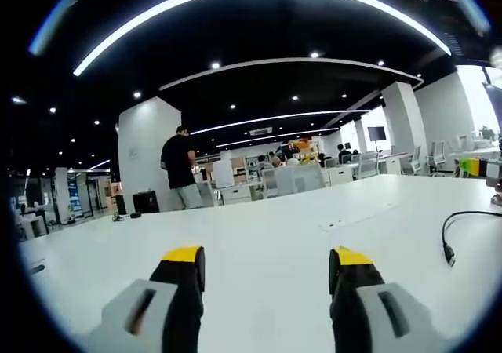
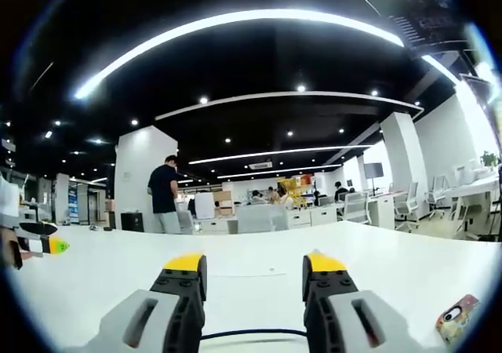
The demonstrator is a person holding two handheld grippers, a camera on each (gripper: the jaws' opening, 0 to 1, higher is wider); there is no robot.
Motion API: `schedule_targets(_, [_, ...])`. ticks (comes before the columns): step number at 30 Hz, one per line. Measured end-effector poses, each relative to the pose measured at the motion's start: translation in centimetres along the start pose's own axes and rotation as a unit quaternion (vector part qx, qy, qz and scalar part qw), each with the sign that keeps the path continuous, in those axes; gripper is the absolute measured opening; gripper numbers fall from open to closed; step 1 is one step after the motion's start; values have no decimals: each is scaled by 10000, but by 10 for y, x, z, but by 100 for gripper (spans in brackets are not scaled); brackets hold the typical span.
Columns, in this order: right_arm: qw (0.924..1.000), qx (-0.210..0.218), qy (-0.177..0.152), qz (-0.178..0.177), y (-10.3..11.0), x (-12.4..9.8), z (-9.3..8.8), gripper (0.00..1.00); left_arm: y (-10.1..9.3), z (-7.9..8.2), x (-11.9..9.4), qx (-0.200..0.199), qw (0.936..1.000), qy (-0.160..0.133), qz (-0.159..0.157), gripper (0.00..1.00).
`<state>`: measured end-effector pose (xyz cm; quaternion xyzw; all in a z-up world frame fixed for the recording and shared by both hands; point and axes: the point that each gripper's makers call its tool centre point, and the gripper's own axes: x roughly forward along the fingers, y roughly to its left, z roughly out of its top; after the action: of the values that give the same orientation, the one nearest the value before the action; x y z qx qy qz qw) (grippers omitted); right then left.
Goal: Find the data cable on the table. Grasp the USB connector end of the cable and insert it into the USB port on the table
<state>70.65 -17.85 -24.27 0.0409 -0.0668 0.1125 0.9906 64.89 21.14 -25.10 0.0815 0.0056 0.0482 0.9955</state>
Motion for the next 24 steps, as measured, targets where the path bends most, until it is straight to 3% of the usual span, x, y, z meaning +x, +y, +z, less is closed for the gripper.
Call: schedule_targets(24, [9999, 95, 122, 77, 2, 2, -7, 49, 0, -4, 1, 40, 10000, 86, -22, 62])
